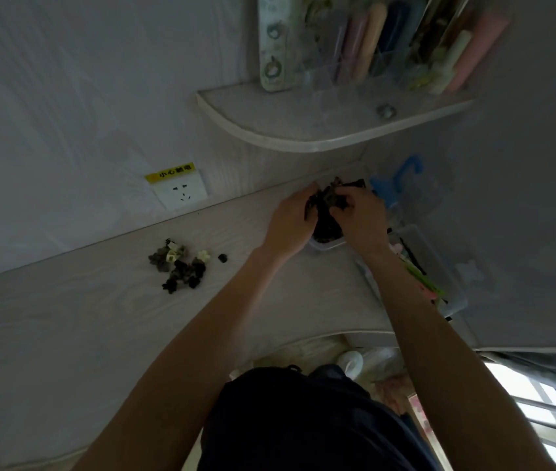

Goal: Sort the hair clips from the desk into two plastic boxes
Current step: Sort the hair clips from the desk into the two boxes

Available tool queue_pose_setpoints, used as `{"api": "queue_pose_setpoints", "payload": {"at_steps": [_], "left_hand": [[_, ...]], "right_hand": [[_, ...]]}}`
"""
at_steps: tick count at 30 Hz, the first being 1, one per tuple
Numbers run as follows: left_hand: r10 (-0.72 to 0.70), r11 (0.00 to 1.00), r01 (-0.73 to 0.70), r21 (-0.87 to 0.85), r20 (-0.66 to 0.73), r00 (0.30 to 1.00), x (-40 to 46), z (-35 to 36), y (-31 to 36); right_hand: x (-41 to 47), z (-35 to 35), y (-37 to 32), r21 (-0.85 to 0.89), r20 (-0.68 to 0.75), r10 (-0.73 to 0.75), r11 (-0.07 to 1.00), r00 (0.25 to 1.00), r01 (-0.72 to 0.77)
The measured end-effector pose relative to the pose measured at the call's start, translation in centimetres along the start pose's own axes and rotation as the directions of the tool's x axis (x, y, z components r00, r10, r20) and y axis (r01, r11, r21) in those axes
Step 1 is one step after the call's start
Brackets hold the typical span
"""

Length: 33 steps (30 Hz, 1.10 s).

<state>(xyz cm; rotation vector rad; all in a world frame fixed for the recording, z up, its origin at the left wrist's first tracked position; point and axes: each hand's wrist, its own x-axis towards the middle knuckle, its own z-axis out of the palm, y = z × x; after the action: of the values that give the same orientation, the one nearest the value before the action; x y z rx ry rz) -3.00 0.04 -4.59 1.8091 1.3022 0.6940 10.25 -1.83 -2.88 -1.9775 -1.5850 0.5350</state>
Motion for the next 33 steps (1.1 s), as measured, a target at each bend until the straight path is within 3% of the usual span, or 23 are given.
{"api": "queue_pose_setpoints", "payload": {"at_steps": [4, 6, 9, 11, 14, 18, 22, 25, 30, 33], "left_hand": [[0.102, 0.99, -0.079, 0.117, -0.2, 0.975, -3.3, -1.4, -1.6], [0.144, 0.978, -0.082, 0.19, -0.335, 0.931, -5.8, -2.8, -3.7], [0.193, 0.954, -0.058, 0.295, -0.453, 0.87, -10.0, -5.6, -7.6], [0.112, 0.934, 0.07, 0.351, -0.472, 0.874, -12.6, -7.7, -10.9], [-0.177, 0.836, 0.363, 0.412, -0.423, 0.889, -15.3, -10.3, -15.1], [-0.453, 0.821, 0.505, 0.266, -0.235, 0.86, -15.2, -13.3, -17.1], [-0.495, 0.796, 0.477, 0.373, -0.053, 0.867, -13.2, -14.4, -18.1], [-0.448, 0.797, 0.407, 0.446, -0.015, 0.894, -12.8, -14.3, -18.6], [-0.405, 0.881, 0.404, 0.244, -0.052, 0.913, -14.3, -12.7, -18.2], [-0.37, 0.905, 0.379, 0.192, -0.081, 0.925, -15.2, -11.9, -17.5]], "right_hand": [[-3.3, 1.0, -1.6, 0.089, -0.105, -0.127, 0.987, 0.986, 0.136], [-5.2, 2.4, -2.9, 0.097, -0.087, -0.202, 0.973, 0.975, 0.211], [-7.3, 5.9, -4.5, 0.094, 0.073, -0.27, 0.96, 0.96, 0.263], [-8.1, 8.9, -5.6, 0.075, 0.294, -0.261, 0.965, 0.919, 0.25], [-8.0, 13.1, -6.7, -0.056, 0.556, -0.2, 0.959, 0.807, 0.276], [-6.4, 16.9, -8.5, -0.143, 0.643, -0.007, 0.981, 0.766, 0.129], [-6.6, 19.3, -10.4, -0.179, 0.694, 0.032, 0.975, 0.719, 0.13], [-7.7, 20.3, -10.8, -0.185, 0.653, -0.013, 0.967, 0.757, 0.176], [-9.4, 20.5, -10.1, -0.11, 0.496, -0.085, 0.981, 0.864, 0.16], [-9.9, 20.2, -9.8, -0.036, 0.484, -0.093, 0.991, 0.87, 0.126]]}}
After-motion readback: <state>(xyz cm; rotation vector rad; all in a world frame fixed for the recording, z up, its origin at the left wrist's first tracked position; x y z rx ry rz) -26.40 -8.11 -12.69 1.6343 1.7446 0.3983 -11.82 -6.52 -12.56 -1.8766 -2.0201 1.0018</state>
